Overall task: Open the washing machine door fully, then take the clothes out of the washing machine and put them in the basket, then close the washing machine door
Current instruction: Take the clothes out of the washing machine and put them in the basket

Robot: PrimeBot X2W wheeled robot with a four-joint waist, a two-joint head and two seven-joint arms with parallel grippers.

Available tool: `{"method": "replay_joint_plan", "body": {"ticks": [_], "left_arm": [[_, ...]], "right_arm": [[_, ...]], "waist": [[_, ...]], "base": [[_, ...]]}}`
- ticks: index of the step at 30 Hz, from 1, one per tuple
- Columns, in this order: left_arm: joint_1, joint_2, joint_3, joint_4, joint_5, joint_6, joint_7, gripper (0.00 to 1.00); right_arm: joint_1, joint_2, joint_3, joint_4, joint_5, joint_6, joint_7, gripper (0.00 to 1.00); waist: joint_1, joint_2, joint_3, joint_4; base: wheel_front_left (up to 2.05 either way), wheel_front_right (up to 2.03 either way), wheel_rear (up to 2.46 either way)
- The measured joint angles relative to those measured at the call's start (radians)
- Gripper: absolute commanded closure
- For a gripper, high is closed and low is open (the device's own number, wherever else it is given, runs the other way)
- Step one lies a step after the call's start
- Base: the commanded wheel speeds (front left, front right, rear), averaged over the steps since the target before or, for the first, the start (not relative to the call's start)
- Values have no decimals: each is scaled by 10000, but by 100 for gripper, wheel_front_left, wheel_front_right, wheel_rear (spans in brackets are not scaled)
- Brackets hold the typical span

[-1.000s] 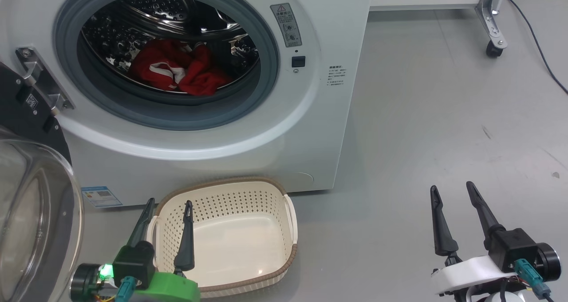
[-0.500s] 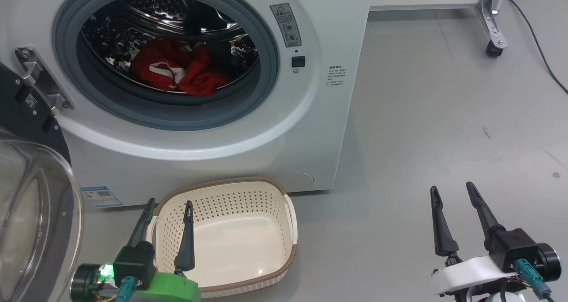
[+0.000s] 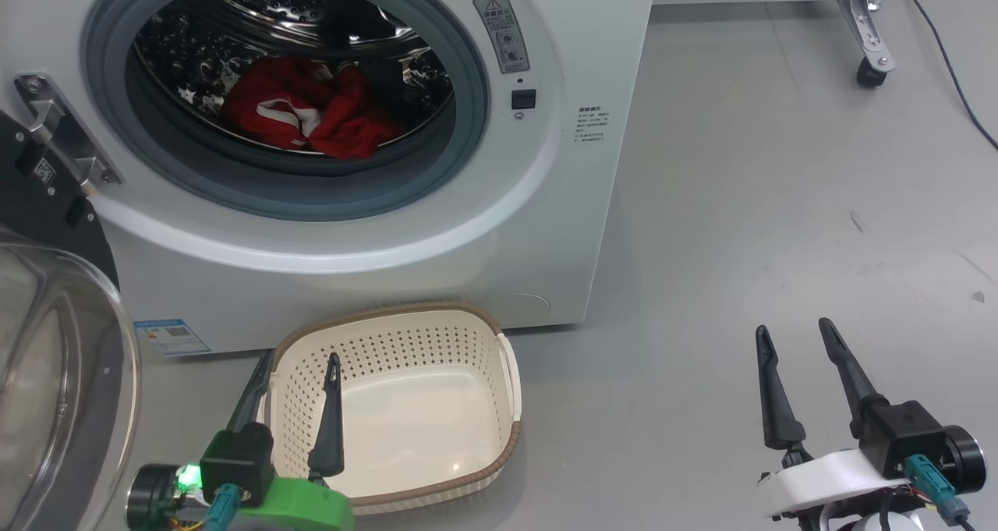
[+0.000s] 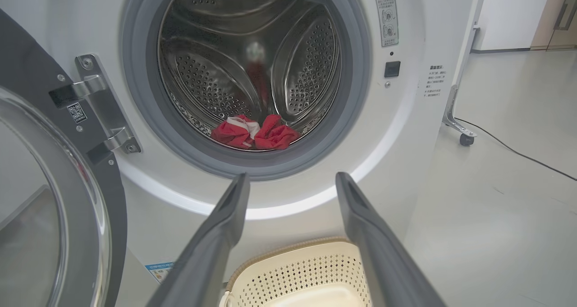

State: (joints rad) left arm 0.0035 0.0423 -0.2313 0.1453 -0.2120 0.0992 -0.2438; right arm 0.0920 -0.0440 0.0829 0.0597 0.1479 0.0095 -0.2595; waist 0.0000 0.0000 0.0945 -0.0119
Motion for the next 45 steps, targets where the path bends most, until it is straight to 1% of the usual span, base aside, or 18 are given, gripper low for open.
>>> {"method": "replay_joint_plan", "body": {"ticks": [3, 6, 10, 14, 16, 18, 27, 28, 29, 34, 38, 45], "left_arm": [[-32, 0, -42, 4, -73, 0, 67, 0], [-115, 2, -130, 61, -100, -6, 244, 0], [-629, 2, -364, 163, -309, -173, 497, 0], [-1274, 0, -660, 433, -773, -382, 903, 0], [-1610, -4, -732, 625, -965, -523, 1193, 0], [-1962, -4, -779, 888, -1202, -577, 1567, 0], [-3847, 10, -648, 1804, -1404, -1053, 3183, 0], [-3847, 10, -648, 1804, -1404, -1053, 3183, 0], [-4077, 50, -635, 1891, -1411, -1060, 3377, 0], [-5218, 468, -476, 2220, -1498, -1379, 4401, 0], [-6348, 802, -242, 2276, -1505, -1455, 5099, 0], [-8320, 1444, 293, 2182, -1586, -1486, 6144, 0]], "right_arm": [[-3, 0, 0, -42, 0, 69, 0, 0], [-7, 4, 0, -111, 0, 69, 0, 0], [-25, 4, 2, -234, -2, 71, 0, 0], [-73, 4, -10, -399, -6, 71, 0, 0], [-178, 4, -10, -460, -6, 88, 0, 0], [-305, 2, -12, -520, -6, 105, 0, 0], [-742, 2, -4, -734, -6, 244, 0, 0], [-742, 2, -4, -734, -6, 244, 0, 0], [-777, 4, -4, -754, -6, 244, 0, 0], [-999, 4, -13, -813, 42, 247, 0, 0], [-1328, 6, -4, -959, 230, 330, 0, 0], [-1918, 6, 163, -1129, 449, 355, 0, 0]], "waist": [[0, 0, 131, -42], [0, 0, 296, -94], [0, 0, 587, -170], [0, 0, 959, -248], [0, 0, 1170, -289], [0, 0, 1390, -332], [0, 0, 2430, -571], [0, 0, 2430, -571], [0, 0, 2547, -603], [0, 0, 3143, -777], [0, 0, 3625, -934], [0, 0, 4463, -1243]], "base": [[0, 0, 0], [0, 0, 0], [0, 0, 0], [0, 0, 0], [0, 0, 0], [0, 0, 0], [0, 0, 0], [0, 0, 0], [0, 0, 0], [0, 0, 0], [0, 0, 0], [0, 0, 0]]}}
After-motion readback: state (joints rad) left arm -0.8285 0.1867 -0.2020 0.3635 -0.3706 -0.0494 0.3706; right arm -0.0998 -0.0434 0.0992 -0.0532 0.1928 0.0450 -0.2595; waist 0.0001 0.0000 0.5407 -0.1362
